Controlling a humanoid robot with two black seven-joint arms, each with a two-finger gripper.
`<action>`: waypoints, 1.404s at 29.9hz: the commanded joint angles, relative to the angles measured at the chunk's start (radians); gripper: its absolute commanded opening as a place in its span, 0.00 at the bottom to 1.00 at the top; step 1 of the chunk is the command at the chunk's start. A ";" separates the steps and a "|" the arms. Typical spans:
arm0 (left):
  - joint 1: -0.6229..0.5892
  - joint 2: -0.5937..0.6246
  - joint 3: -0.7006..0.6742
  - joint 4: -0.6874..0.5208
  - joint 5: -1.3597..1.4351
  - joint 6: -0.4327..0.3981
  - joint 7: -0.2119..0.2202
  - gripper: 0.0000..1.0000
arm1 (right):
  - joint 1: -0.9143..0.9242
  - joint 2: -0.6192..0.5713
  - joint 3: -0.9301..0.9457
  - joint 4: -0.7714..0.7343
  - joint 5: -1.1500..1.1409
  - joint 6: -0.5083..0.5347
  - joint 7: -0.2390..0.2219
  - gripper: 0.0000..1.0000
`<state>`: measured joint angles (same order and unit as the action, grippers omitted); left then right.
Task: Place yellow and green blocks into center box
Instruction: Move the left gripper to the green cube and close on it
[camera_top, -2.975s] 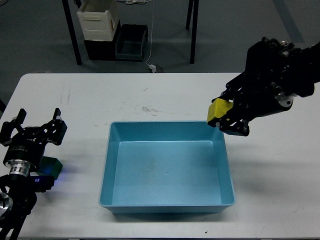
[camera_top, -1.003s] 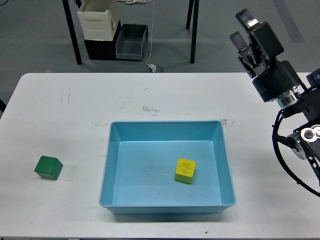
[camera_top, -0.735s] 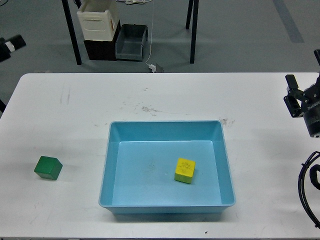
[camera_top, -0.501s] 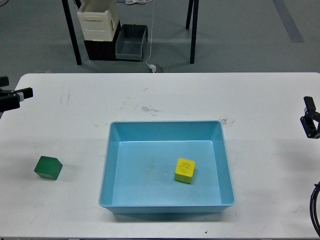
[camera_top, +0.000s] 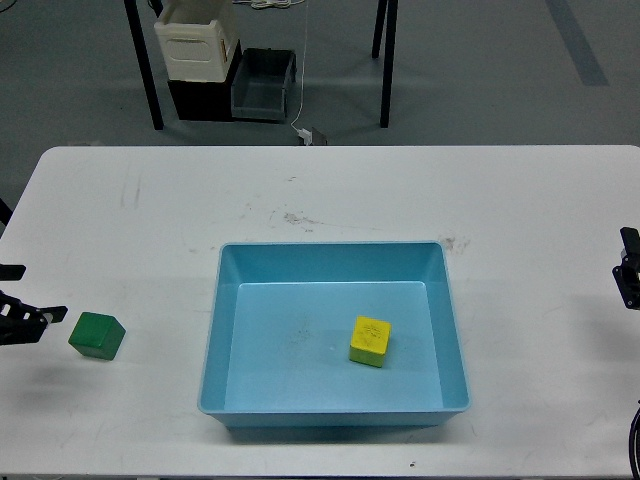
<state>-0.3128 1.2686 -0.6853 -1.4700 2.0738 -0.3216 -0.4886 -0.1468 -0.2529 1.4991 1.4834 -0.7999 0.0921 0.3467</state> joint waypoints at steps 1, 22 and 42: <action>-0.002 -0.024 0.046 0.008 0.023 -0.004 0.000 1.00 | 0.000 0.003 -0.003 -0.002 0.001 0.000 0.000 1.00; -0.026 -0.149 0.099 0.076 0.060 -0.063 0.000 1.00 | -0.007 0.003 0.000 -0.006 0.001 -0.006 0.000 1.00; -0.157 -0.229 0.226 0.114 0.072 -0.053 0.000 0.76 | -0.008 0.003 0.003 -0.009 0.001 -0.011 0.000 1.00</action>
<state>-0.4342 1.0404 -0.5085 -1.3577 2.1395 -0.3762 -0.4887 -0.1548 -0.2500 1.5016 1.4744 -0.8004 0.0820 0.3467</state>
